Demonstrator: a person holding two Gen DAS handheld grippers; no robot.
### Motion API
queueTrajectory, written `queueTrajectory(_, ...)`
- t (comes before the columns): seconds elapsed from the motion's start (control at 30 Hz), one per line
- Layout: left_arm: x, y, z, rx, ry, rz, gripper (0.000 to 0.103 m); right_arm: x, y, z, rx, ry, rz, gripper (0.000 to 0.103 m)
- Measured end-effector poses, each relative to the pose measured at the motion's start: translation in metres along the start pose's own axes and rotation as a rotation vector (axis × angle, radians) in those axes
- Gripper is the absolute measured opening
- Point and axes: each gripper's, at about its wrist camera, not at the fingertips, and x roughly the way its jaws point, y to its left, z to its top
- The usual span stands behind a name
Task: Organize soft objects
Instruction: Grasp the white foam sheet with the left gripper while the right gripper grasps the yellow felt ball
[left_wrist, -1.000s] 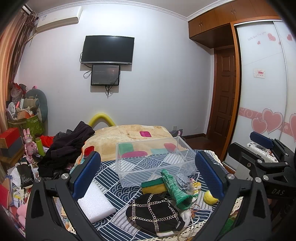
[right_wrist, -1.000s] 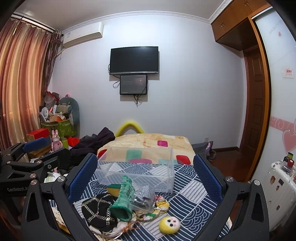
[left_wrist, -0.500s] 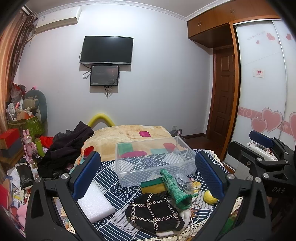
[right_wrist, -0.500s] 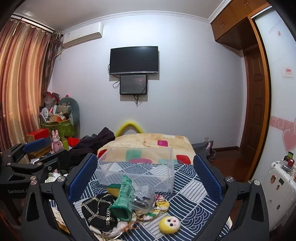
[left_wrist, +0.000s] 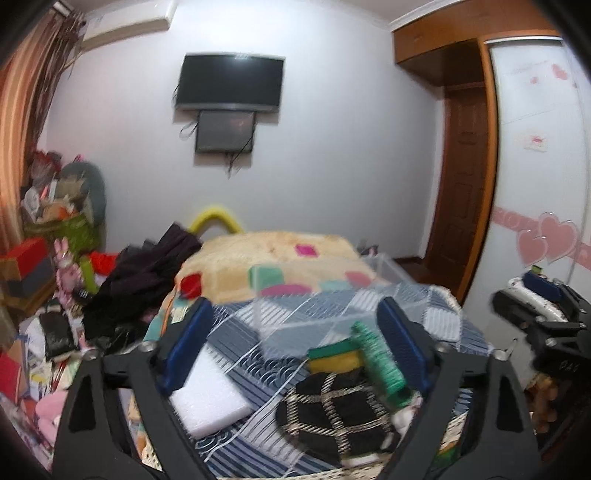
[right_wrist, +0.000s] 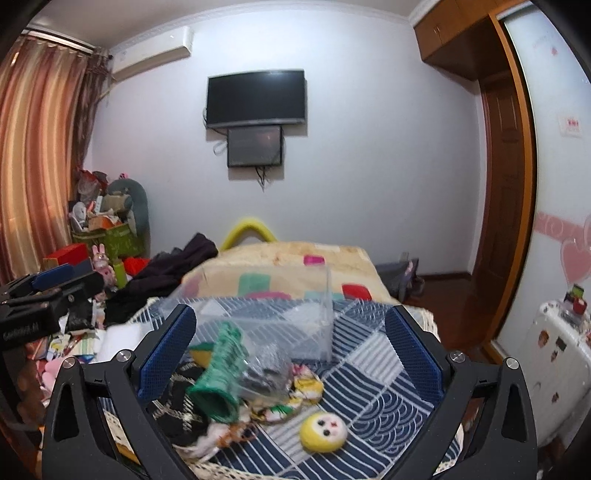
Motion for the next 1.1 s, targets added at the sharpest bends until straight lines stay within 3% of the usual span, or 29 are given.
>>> queueTrajectory(0.1,0.017,0.015,-0.01,-0.022,0.065,0.03,0.077,0.008,-0.01,-0.01,0.016,0.045,-0.008,0.098)
queueTrajectory(0.3,0.045,0.043,-0.032,-0.037,0.15,0.14,0.077,0.018,-0.022,-0.03,0.01,0.131,-0.038,0.097)
queueTrajectory(0.53,0.096,0.077,-0.065,-0.106,0.325,0.191,0.078,0.029,-0.037,-0.039,0.037,0.217,-0.05,0.097)
queueTrajectory(0.67,0.112,0.09,-0.079,-0.162,0.386,0.214,0.082,0.035,-0.039,-0.043,0.031,0.24,-0.06,0.097)
queueTrajectory(0.8,0.121,0.088,-0.084,-0.15,0.391,0.242,0.095,0.047,-0.038,-0.049,0.037,0.28,-0.06,0.097)
queueTrajectory(0.97,0.132,0.076,-0.087,-0.072,0.39,0.279,0.097,0.055,-0.04,-0.063,0.038,0.345,-0.062,0.097)
queueTrajectory(1.1,0.133,0.076,-0.089,-0.055,0.376,0.294,0.094,0.058,-0.044,-0.073,0.05,0.411,-0.042,0.081)
